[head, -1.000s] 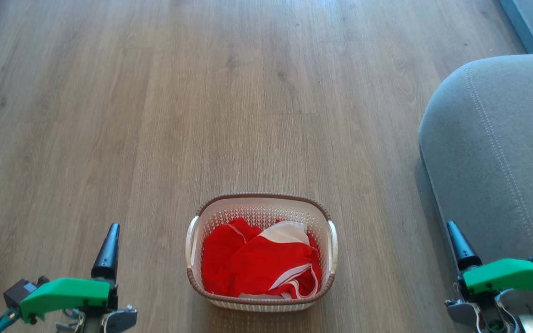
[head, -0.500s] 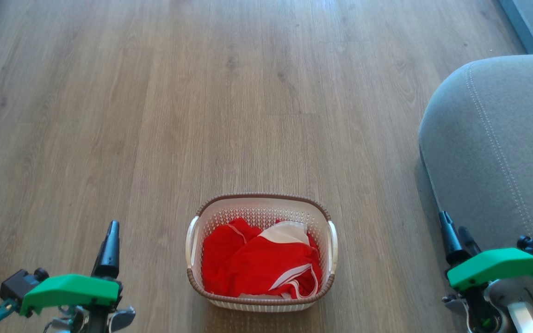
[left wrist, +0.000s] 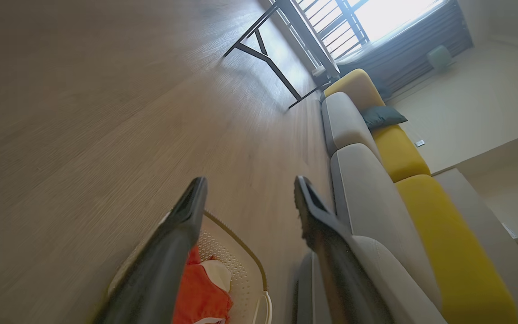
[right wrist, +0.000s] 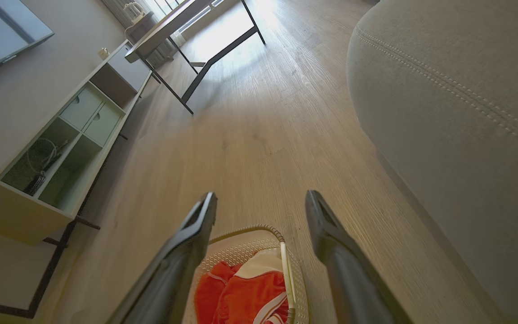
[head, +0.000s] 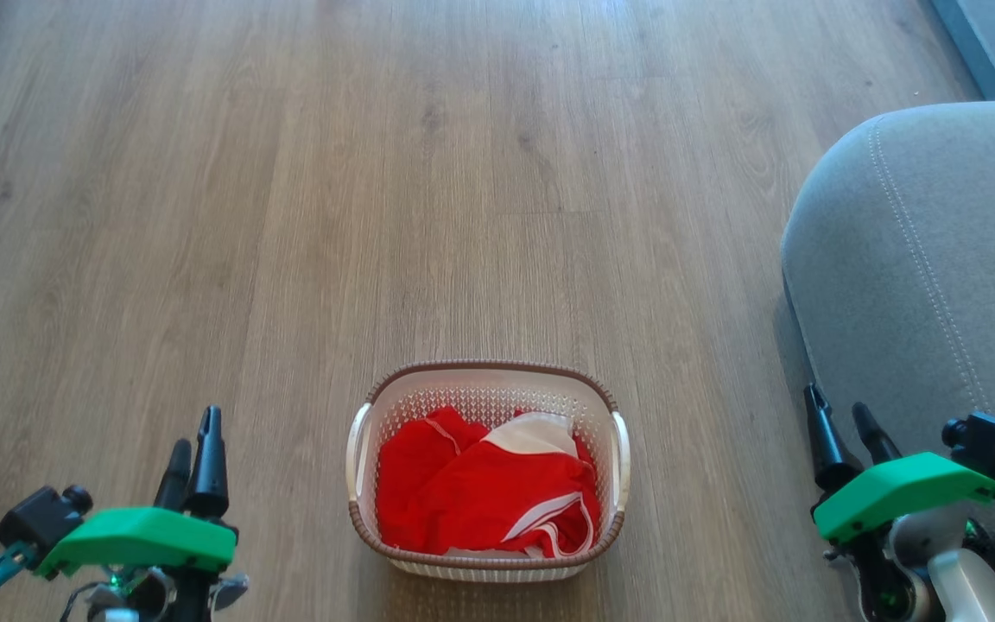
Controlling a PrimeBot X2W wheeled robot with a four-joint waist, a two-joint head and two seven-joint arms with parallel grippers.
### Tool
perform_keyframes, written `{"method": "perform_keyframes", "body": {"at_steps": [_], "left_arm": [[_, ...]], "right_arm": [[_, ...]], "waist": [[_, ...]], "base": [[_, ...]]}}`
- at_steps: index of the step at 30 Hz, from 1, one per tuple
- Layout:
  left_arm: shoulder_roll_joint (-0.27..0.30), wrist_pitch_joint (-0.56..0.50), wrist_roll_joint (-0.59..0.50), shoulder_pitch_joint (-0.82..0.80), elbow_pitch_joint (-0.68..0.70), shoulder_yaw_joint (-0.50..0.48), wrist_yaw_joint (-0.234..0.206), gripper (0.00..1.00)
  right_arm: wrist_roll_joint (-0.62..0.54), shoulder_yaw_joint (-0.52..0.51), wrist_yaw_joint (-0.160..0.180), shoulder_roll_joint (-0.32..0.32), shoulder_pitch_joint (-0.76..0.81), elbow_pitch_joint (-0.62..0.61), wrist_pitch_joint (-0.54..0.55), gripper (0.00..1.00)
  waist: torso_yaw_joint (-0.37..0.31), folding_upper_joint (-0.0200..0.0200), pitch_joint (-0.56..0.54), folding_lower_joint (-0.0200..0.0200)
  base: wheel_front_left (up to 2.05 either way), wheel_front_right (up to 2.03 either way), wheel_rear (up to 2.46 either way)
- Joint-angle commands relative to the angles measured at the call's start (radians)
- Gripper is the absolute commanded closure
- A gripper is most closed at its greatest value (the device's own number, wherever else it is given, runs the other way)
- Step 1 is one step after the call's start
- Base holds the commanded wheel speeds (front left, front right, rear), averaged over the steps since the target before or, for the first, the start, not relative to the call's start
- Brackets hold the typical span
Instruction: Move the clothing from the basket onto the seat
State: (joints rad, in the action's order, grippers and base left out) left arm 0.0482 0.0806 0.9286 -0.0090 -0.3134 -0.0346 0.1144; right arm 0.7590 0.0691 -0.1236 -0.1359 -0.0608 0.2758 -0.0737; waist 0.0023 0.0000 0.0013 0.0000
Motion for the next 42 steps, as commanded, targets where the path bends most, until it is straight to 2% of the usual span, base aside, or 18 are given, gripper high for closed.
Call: {"method": "perform_keyframes", "body": {"at_steps": [1, 10, 21, 42], "left_arm": [[0.005, 0.011, -0.031, -0.056, 0.037, -0.02, 0.007, 0.0], [0.003, 0.038, -0.157, -0.058, 0.042, -0.024, 0.011, 0.0], [0.003, 0.071, -0.285, -0.06, 0.042, -0.023, 0.014, 0.0], [0.02, 0.133, -0.536, -0.053, 0.045, -0.013, 0.015, 0.0]], "right_arm": [[-0.031, 0.015, -0.004, -0.029, -0.06, -0.031, -0.02, 0.0], [-0.121, 0.071, -0.004, -0.056, -0.073, -0.027, -0.046, 0.0], [-0.159, 0.167, -0.005, -0.133, -0.084, -0.058, -0.079, 0.0], [-0.36, 0.225, -0.006, -0.193, -0.071, -0.076, -0.14, 0.0]], "waist": [[0.0, 0.0, 0.0, 0.0], [-0.002, 0.0, 0.0, 0.0], [0.0, 0.0, 0.0, 0.0], [-0.01, 0.0, 0.01, 0.0]], "base": [[0.0, 0.0, 0.0], [0.0, 0.0, 0.0], [0.0, 0.0, 0.0], [0.0, 0.0, 0.0]]}}
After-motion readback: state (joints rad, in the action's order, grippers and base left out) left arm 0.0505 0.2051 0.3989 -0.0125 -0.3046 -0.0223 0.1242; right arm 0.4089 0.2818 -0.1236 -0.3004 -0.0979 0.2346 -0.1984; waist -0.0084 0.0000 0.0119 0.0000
